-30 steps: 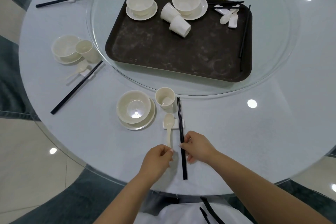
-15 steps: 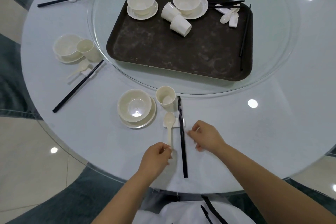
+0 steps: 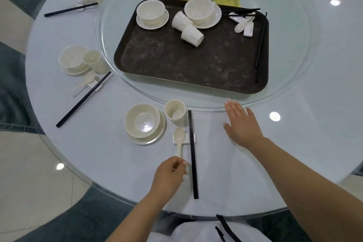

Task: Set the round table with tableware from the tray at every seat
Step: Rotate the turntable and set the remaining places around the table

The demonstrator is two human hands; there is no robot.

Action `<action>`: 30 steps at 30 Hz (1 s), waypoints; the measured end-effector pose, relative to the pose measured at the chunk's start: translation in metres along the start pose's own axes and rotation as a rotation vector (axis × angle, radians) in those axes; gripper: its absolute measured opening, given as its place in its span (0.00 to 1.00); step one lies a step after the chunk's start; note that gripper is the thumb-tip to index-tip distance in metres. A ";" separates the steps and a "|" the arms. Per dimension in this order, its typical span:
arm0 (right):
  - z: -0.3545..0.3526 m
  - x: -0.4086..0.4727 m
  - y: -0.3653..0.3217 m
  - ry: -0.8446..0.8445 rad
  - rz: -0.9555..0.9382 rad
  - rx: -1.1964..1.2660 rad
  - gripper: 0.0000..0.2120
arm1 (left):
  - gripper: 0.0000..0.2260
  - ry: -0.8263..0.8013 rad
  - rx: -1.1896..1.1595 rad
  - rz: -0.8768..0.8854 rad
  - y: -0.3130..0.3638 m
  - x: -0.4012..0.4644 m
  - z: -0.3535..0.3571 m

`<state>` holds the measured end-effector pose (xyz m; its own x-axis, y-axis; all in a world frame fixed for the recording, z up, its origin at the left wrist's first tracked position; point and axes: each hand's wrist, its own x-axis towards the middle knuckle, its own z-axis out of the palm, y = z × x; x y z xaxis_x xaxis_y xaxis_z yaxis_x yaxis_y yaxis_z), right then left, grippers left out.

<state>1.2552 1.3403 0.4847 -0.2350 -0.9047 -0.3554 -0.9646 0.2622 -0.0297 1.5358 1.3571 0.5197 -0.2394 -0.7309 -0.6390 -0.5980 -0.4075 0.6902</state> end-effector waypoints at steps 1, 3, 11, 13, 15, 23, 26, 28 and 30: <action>0.000 0.000 0.002 -0.001 -0.002 0.006 0.31 | 0.08 0.006 -0.001 0.001 0.002 0.001 0.001; -0.001 0.000 0.003 -0.004 0.024 0.039 0.31 | 0.08 0.024 -0.009 0.005 0.005 0.001 0.003; -0.003 0.000 0.021 0.007 0.098 0.097 0.31 | 0.08 0.082 -0.029 0.024 0.016 -0.001 0.011; -0.001 0.002 0.026 0.021 0.136 0.117 0.31 | 0.08 0.079 -0.039 0.021 0.016 -0.005 0.014; 0.000 0.005 0.030 0.041 0.176 0.141 0.32 | 0.08 0.079 -0.052 0.012 0.015 -0.008 0.018; -0.013 0.015 0.058 0.029 0.246 0.175 0.34 | 0.09 0.092 -0.044 0.012 0.017 -0.026 0.025; -0.025 0.014 0.075 -0.014 0.221 0.210 0.34 | 0.08 0.067 0.018 0.057 0.017 -0.034 0.025; -0.029 0.006 0.080 -0.013 0.241 0.295 0.34 | 0.08 0.067 0.044 0.086 0.018 -0.040 0.023; -0.028 -0.007 0.079 0.030 0.274 0.381 0.33 | 0.08 0.071 0.033 0.113 0.019 -0.043 0.022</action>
<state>1.1771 1.3582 0.5106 -0.4837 -0.7928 -0.3708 -0.7548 0.5923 -0.2817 1.5176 1.3928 0.5532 -0.2528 -0.8086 -0.5312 -0.5951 -0.3029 0.7443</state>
